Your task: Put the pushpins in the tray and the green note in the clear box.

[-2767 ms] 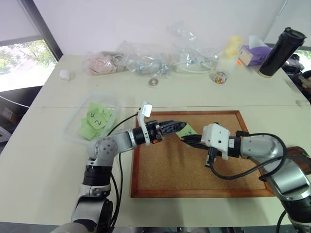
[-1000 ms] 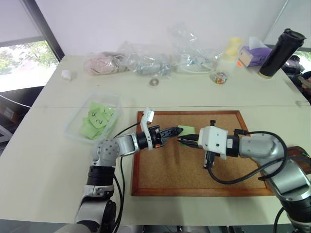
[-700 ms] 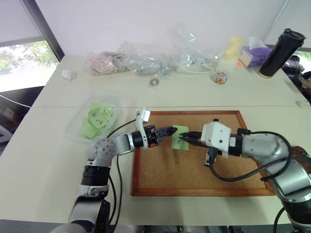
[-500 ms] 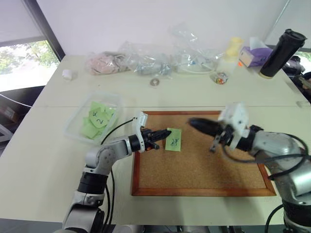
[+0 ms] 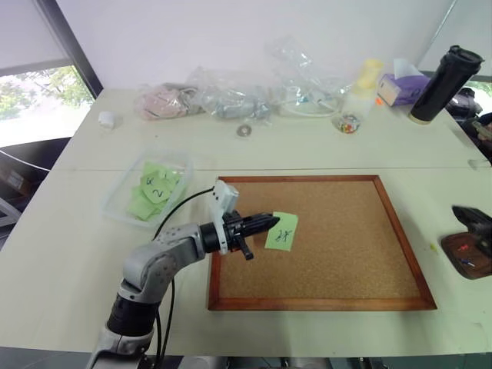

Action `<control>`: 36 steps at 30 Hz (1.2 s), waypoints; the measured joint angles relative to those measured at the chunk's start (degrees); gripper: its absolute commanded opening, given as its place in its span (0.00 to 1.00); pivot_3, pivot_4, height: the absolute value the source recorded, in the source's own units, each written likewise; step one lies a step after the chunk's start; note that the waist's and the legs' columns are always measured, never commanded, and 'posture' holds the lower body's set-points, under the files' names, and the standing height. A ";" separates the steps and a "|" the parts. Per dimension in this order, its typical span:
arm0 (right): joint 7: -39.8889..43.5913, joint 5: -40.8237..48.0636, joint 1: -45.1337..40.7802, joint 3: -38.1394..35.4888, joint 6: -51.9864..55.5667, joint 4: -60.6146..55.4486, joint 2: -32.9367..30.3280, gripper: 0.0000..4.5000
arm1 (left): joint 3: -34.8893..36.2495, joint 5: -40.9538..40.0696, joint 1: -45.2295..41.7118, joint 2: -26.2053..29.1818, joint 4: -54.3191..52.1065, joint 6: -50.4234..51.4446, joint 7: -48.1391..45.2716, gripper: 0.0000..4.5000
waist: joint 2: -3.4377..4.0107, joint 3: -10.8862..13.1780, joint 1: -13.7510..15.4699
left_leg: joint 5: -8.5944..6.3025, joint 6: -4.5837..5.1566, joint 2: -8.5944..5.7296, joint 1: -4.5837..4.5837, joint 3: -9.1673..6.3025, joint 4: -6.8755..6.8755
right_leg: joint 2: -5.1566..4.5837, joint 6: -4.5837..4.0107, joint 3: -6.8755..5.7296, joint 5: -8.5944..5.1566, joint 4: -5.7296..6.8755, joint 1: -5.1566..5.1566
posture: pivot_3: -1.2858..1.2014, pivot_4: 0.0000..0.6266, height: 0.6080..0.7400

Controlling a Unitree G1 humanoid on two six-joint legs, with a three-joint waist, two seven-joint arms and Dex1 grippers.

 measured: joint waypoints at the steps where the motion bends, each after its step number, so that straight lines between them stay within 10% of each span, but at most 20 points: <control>1: 0.15 0.01 0.65 -0.60 0.00 0.33 0.00 0.00 | -0.56 0.39 0.45 0.07 -0.23 -0.43 -0.15 0.02 | 0.01 0.00 -0.03 | 0.00 0.00 0.01 0.01 0.00 0.00 | 0.00 0.00 0.03 0.00 0.00 0.00 | 0.52 0.24 0.93; 29: 2.24 -2.22 6.46 -2.39 -5.75 9.87 -0.32 0.00 | -4.69 2.91 4.43 0.29 -3.58 -4.74 0.51 0.02 | 0.07 -0.03 0.06 | -0.01 0.02 0.02 0.02 0.01 0.01 | 0.01 0.00 0.06 -0.01 -0.06 0.06 | 0.52 0.24 0.93; 36: 2.63 -2.27 5.88 -1.83 -6.69 11.39 -0.32 0.67 | -4.70 3.43 4.54 0.16 -3.34 -5.64 0.58 0.00 | 0.08 -0.04 0.06 | -0.01 0.02 0.02 0.02 0.01 0.01 | 0.01 0.00 0.06 -0.01 -0.06 0.06 | 0.52 0.24 0.93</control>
